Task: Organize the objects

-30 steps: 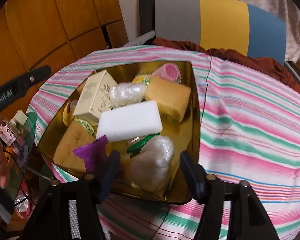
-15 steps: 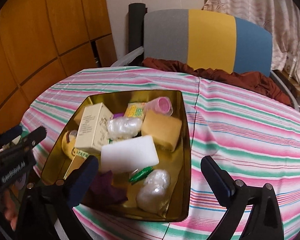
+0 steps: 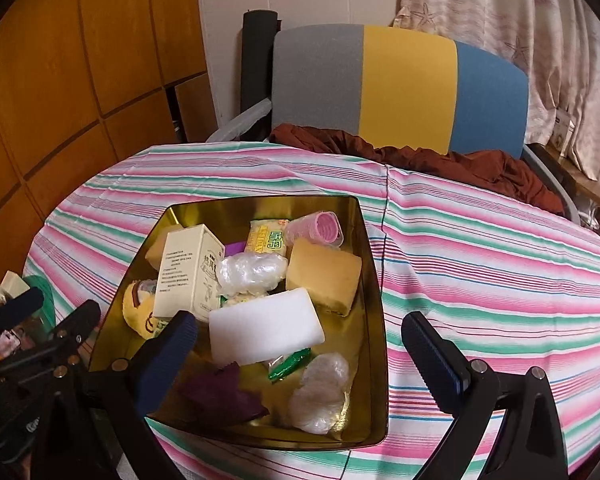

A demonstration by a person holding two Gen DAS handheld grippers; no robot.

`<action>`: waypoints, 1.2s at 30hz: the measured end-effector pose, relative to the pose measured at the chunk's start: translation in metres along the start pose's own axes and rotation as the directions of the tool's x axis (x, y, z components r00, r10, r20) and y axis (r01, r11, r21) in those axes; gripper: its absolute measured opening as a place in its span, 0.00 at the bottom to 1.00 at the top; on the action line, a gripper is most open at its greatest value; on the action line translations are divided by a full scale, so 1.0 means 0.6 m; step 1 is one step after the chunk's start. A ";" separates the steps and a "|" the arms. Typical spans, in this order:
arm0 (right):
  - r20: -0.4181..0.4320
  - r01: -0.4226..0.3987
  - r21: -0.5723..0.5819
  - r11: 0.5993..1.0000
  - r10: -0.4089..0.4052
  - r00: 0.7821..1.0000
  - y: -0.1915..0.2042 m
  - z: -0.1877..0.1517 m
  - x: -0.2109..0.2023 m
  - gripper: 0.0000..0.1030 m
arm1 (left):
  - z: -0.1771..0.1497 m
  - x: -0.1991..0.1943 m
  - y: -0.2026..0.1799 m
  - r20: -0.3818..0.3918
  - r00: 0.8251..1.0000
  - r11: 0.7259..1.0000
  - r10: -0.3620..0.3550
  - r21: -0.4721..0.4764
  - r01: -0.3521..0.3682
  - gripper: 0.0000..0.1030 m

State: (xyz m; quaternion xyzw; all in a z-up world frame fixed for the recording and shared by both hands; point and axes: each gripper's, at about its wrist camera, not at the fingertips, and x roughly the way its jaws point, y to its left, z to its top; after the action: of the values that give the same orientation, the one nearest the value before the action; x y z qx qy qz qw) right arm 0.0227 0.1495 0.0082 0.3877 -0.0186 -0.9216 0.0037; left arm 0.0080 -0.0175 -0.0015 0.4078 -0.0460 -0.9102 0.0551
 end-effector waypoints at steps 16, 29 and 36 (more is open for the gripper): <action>0.001 0.046 -0.009 0.999 -0.046 0.999 0.006 -0.004 0.000 1.00 | 0.000 -0.010 0.006 0.021 1.000 1.000 -0.011 -0.026 0.011 0.70; 0.014 0.087 -0.015 0.996 -0.086 0.996 0.007 -0.004 0.001 1.00 | 0.002 -0.008 0.013 -0.001 0.999 0.997 -0.046 -0.060 0.046 0.70; 0.015 0.103 -0.011 0.995 -0.103 0.995 0.005 -0.004 0.004 1.00 | 0.001 -0.008 0.013 -0.002 0.999 0.997 -0.049 -0.058 0.049 0.66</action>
State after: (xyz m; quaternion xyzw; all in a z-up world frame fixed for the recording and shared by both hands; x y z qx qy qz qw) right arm 0.0228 0.1463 0.0051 0.3814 0.0066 -0.9234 -0.0417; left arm 0.0113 -0.0245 0.0036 0.4086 -0.0094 -0.9116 0.0447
